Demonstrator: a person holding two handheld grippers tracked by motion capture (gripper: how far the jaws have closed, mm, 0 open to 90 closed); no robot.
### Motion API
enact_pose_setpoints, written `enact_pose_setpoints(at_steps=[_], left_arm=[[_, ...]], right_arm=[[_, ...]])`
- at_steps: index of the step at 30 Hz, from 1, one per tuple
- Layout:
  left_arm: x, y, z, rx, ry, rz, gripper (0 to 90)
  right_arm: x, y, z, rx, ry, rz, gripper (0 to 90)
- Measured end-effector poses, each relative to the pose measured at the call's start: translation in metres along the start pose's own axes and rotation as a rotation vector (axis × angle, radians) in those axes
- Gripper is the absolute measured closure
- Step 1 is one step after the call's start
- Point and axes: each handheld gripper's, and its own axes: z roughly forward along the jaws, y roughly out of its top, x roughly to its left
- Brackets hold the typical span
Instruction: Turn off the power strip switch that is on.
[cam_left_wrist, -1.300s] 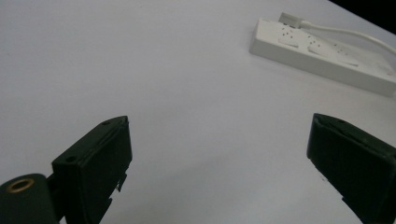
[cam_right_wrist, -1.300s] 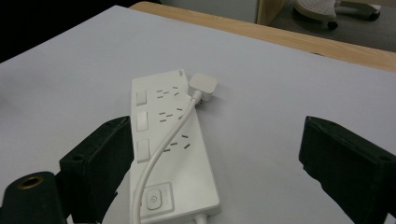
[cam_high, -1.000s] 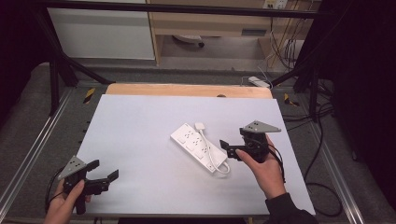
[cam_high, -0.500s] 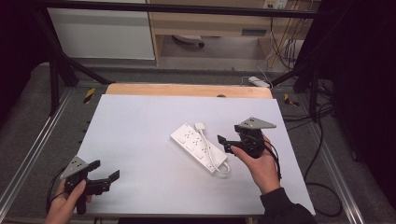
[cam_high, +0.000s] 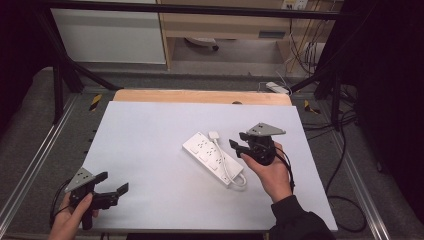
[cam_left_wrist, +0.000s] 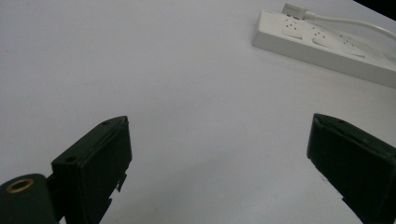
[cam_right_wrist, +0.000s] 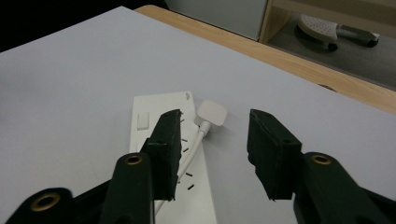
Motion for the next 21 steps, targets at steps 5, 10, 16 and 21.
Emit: enact_pose_setpoints(at_steps=[5, 10, 16, 21], left_arm=[[0.000, 0.000, -0.001, -0.007, 0.007, -0.003, 6.5], [0.000, 0.000, -0.001, -0.004, 0.004, 0.001, 6.5], [0.000, 0.000, 0.000, 0.002, 0.008, 0.000, 6.5], [0.000, 0.000, 0.000, 0.002, 0.008, 0.002, 6.5]], right_arm=[[0.004, -0.001, 0.003, -0.009, 0.010, -0.010, 68.3], [0.008, -0.002, 0.009, -0.007, 0.028, -0.029, 75.9], [0.013, -0.001, 0.020, -0.003, 0.047, -0.042, 79.4], [0.016, 0.000, 0.027, -0.010, 0.052, -0.046, 83.6]])
